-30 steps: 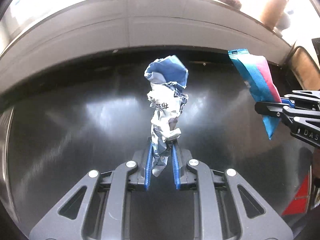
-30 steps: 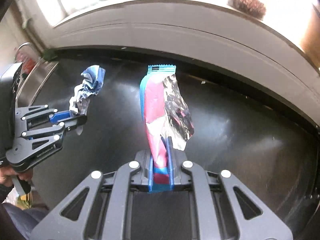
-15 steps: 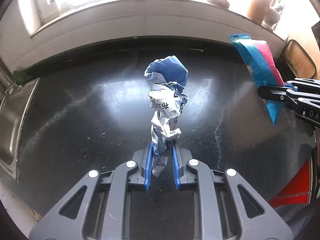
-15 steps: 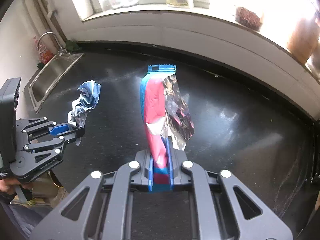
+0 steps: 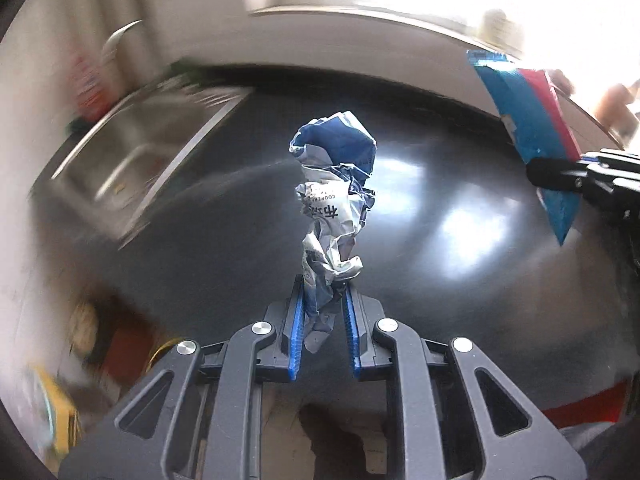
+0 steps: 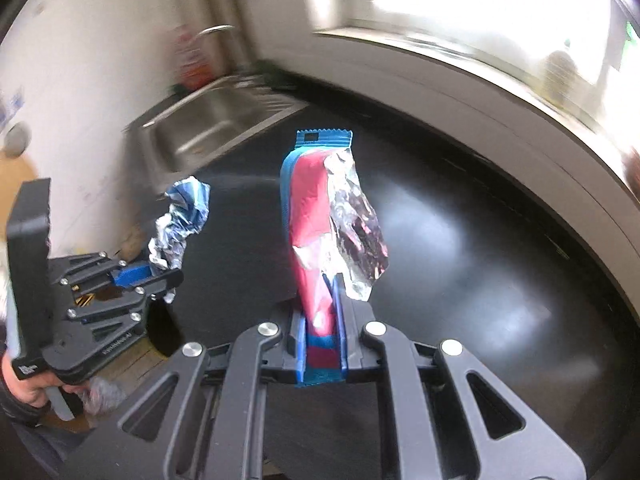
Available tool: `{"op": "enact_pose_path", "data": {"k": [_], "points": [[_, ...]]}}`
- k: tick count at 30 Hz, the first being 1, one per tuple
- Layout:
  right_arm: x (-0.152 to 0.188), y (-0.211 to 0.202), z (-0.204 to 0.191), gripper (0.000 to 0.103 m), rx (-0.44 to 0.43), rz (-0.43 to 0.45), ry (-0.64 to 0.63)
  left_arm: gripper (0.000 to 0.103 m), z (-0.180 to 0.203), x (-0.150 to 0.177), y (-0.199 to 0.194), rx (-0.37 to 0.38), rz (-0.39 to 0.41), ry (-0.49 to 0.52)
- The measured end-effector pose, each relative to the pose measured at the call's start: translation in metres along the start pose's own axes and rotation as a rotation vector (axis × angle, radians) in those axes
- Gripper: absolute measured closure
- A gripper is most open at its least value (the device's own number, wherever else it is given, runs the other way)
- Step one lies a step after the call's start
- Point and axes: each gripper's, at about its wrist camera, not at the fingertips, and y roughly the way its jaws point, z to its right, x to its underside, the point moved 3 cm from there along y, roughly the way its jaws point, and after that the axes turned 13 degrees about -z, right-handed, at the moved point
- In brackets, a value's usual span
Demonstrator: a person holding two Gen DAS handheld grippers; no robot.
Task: Collect trash
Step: 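Carry foil and pink wrapper over the bin and open both tools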
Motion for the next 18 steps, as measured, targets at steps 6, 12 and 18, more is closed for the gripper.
{"op": "enact_pose_path", "data": {"k": [6,12,18], "points": [[-0.04,0.052,-0.128,0.091,-0.166,-0.09,-0.223,0.086,-0.109,0.07,0.005,-0.089,-0.055,-0.261],[-0.048,0.123,-0.232,0.091,-0.285,-0.257,-0.349,0.086,-0.192,0.145,0.034,-0.1,-0.137,-0.473],[-0.047,0.206,-0.289,0.091,-0.285,-0.401,-0.387,0.085,-0.25,0.185,0.086,-0.039,-0.184,-0.598]]}}
